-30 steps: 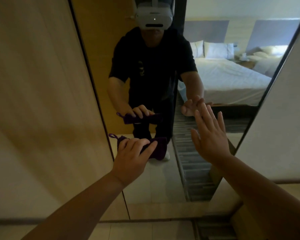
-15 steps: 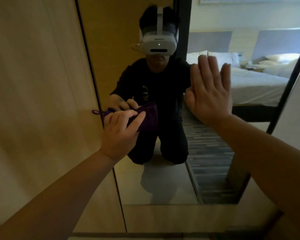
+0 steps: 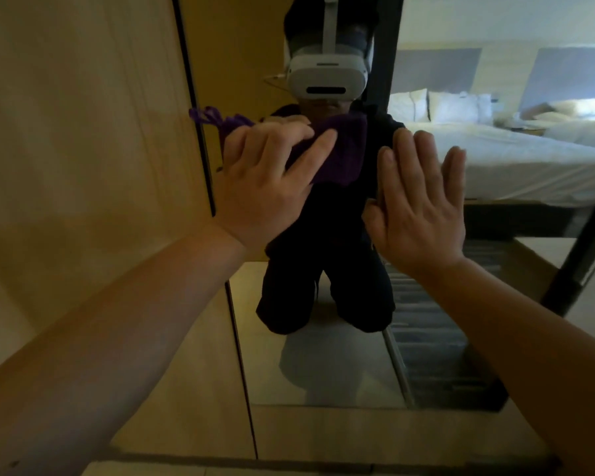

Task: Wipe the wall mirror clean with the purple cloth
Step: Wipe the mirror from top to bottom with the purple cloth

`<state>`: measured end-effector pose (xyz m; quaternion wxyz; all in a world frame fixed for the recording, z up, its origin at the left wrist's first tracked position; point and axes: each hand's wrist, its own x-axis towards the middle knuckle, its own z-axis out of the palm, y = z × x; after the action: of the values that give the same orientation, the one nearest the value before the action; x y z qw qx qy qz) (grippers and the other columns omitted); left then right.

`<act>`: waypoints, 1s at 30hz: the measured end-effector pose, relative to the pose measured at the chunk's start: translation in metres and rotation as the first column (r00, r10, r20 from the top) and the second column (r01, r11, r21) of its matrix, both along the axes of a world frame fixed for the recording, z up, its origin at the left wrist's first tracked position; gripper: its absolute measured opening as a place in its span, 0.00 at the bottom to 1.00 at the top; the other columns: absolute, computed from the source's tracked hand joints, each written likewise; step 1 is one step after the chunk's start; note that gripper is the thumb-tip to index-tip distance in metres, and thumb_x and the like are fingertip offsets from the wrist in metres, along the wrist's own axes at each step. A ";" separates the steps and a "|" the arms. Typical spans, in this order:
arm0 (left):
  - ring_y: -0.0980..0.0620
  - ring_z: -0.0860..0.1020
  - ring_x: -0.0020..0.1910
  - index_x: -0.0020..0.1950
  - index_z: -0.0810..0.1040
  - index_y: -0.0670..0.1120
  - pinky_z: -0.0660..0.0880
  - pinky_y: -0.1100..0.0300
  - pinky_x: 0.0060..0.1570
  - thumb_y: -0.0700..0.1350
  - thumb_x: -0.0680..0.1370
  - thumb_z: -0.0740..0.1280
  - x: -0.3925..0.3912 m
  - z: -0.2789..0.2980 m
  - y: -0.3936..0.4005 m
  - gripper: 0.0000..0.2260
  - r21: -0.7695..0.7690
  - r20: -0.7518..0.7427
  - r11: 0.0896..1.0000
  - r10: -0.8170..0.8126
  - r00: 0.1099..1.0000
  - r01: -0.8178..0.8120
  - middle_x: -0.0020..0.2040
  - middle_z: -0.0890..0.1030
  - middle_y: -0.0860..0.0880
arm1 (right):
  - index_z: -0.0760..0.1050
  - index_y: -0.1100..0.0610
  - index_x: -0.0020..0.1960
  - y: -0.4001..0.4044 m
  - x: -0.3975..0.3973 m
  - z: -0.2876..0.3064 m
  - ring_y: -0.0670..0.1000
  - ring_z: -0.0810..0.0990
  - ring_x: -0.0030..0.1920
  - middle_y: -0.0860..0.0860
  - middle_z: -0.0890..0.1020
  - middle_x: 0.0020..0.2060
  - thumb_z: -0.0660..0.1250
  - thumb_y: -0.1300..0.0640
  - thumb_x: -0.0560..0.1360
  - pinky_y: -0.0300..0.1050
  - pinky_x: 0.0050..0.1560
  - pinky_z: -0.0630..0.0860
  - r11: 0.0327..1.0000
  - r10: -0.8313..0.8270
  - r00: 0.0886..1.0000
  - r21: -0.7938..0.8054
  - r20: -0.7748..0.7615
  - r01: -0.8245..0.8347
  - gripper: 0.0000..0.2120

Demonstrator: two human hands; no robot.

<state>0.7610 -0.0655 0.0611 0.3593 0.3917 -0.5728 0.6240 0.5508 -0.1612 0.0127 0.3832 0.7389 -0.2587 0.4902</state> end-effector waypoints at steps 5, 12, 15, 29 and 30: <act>0.47 0.78 0.51 0.66 0.80 0.51 0.71 0.49 0.51 0.45 0.76 0.76 0.005 -0.085 0.003 0.19 0.003 0.006 1.000 0.007 1.000 -0.007 0.56 0.75 0.49 | 0.60 0.62 0.78 -0.004 0.000 0.000 0.59 0.54 0.77 0.61 0.60 0.76 0.59 0.49 0.81 0.68 0.73 0.53 0.999 0.007 1.000 -0.033 0.024 -0.006 0.30; 0.54 0.74 0.49 0.66 0.78 0.54 0.63 0.58 0.51 0.43 0.84 0.55 0.016 -0.297 0.046 0.16 0.624 0.221 0.763 0.034 0.975 -0.168 0.55 0.74 0.53 | 0.55 0.61 0.79 -0.001 0.000 0.000 0.58 0.50 0.78 0.60 0.58 0.77 0.58 0.50 0.81 0.68 0.74 0.52 1.000 0.025 0.999 0.002 0.038 -0.025 0.30; 0.53 0.77 0.49 0.66 0.77 0.56 0.66 0.56 0.55 0.42 0.80 0.60 0.013 -0.347 0.061 0.17 0.734 0.130 0.673 -0.004 0.991 -0.093 0.53 0.77 0.55 | 0.53 0.60 0.79 0.001 -0.001 0.000 0.58 0.49 0.78 0.60 0.57 0.77 0.54 0.48 0.82 0.68 0.75 0.51 0.999 0.013 1.000 0.029 0.016 -0.014 0.30; 0.42 0.77 0.54 0.66 0.79 0.48 0.70 0.46 0.52 0.42 0.78 0.69 -0.054 0.020 0.003 0.16 0.100 -0.130 0.993 -0.055 0.990 0.068 0.56 0.80 0.43 | 0.44 0.53 0.81 0.023 -0.077 0.004 0.54 0.41 0.80 0.51 0.41 0.79 0.47 0.49 0.84 0.61 0.78 0.40 0.925 -0.038 0.999 0.379 0.033 0.022 0.27; 0.42 0.77 0.55 0.66 0.79 0.48 0.70 0.46 0.53 0.43 0.77 0.70 -0.061 0.032 -0.004 0.17 0.109 -0.123 0.993 -0.037 0.992 0.051 0.56 0.80 0.43 | 0.45 0.54 0.81 0.015 -0.081 0.003 0.55 0.40 0.80 0.52 0.42 0.80 0.48 0.50 0.84 0.61 0.78 0.40 0.925 -0.073 0.997 0.375 0.020 0.061 0.28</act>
<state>0.6995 -0.0697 0.0931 0.3844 0.4356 -0.5926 0.5580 0.4700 -0.1464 0.0154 0.2474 0.7808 -0.3789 0.4307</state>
